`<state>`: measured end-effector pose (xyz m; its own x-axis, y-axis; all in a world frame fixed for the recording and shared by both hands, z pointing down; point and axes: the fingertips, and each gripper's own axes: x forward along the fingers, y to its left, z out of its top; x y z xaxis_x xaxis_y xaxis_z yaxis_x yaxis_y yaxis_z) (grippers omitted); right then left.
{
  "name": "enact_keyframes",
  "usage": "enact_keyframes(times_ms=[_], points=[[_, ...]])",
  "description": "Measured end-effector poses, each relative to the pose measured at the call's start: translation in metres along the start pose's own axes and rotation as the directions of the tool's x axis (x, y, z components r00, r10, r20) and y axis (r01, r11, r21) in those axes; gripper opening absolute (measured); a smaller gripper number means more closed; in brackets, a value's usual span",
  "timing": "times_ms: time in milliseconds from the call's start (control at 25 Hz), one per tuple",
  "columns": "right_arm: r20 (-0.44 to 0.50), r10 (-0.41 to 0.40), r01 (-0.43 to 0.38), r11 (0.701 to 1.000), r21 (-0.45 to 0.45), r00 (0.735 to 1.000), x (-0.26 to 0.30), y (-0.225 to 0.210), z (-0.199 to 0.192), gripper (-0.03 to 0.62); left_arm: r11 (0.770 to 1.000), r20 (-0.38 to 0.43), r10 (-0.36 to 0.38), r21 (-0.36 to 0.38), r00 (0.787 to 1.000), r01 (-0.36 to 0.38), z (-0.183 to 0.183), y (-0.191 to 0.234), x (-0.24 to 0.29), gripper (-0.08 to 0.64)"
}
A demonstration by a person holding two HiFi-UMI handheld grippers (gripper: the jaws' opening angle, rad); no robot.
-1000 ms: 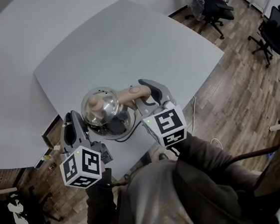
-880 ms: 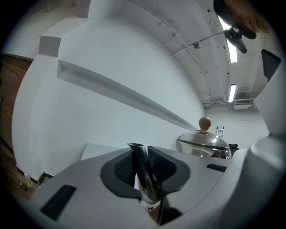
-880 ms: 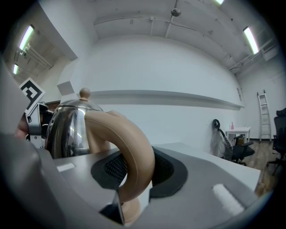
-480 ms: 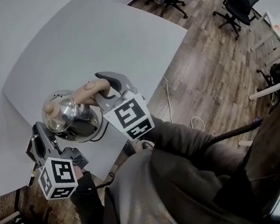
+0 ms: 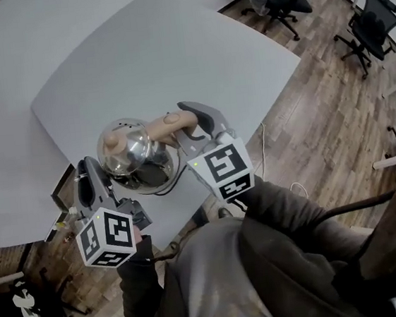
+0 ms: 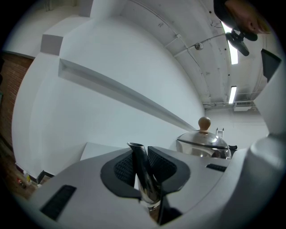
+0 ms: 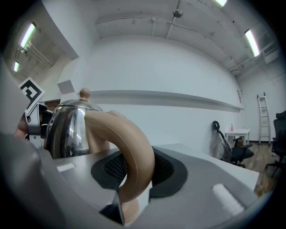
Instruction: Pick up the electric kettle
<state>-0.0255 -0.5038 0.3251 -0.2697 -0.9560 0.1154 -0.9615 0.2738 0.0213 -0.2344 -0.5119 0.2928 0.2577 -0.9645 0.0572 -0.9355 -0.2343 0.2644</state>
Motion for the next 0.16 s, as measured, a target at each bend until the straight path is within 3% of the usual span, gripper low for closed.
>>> enact_keyframes(times_ms=[160], points=[[-0.025, -0.056, 0.056, 0.998, 0.005, 0.998, -0.0073, -0.0063, -0.0106, 0.109, 0.999, -0.042, -0.043, -0.012, 0.998, 0.043, -0.0133, -0.0024, 0.0067, 0.058]])
